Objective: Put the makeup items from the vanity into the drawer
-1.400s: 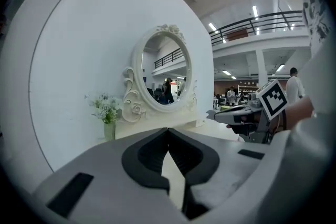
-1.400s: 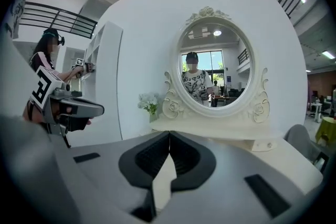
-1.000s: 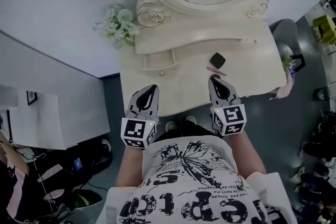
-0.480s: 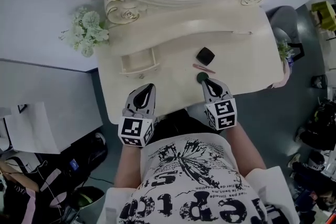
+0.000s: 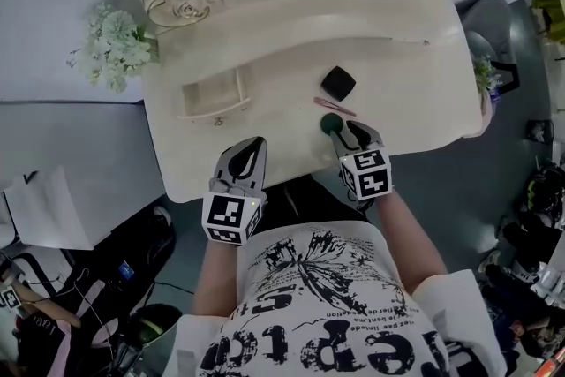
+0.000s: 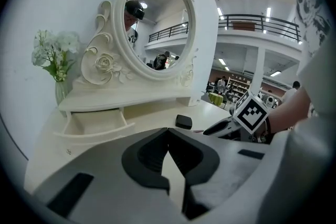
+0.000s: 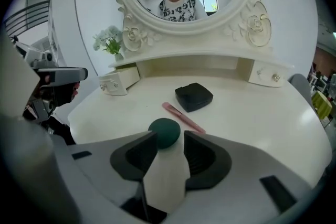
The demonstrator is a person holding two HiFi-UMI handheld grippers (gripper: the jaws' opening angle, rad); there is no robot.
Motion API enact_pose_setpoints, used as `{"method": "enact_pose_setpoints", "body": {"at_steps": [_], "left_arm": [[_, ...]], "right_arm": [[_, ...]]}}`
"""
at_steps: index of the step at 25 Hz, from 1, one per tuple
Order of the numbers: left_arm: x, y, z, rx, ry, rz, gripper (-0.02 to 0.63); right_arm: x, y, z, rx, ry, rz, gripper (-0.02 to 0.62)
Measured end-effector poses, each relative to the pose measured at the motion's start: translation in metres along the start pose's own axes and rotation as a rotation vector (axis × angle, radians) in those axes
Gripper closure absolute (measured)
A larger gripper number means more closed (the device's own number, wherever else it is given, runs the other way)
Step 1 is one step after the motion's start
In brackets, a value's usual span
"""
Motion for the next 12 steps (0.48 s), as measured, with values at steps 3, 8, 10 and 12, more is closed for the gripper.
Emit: {"method": "enact_pose_setpoints", "body": {"at_steps": [3,8,10,12], "left_arm": [[-0.002,-0.001,0.001,-0.008,0.003,-0.007,0.586],[-0.008,0.0,0.0,-0.018,0.006,-0.006,0.586],[-0.01,0.002,0.0,-0.023,0.006,-0.002,0.586],[-0.013,0.005,-0.001,-0.023,0.003,-0.003,0.586]], "right_arm": [[0.0,-0.007,-0.004,-0.022,-0.013,-0.007,0.446],[-0.003,-0.012,-0.006,-0.06,-0.012,-0.007,0.469],[-0.006,-0.013,-0.007,-0.075,-0.004,-0.022,0.51],[-0.011,-0.013,-0.009,-0.086,0.021,-0.014,0.552]]}}
Point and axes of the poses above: the fingertips, and each gripper's own axes: y backward along the fingers, x to its right, z out of its underside, the point moved 9 cm from there along y, backward along the fingers, and after that the axes turned 12 degrees about -x, right-handed, at the moved point
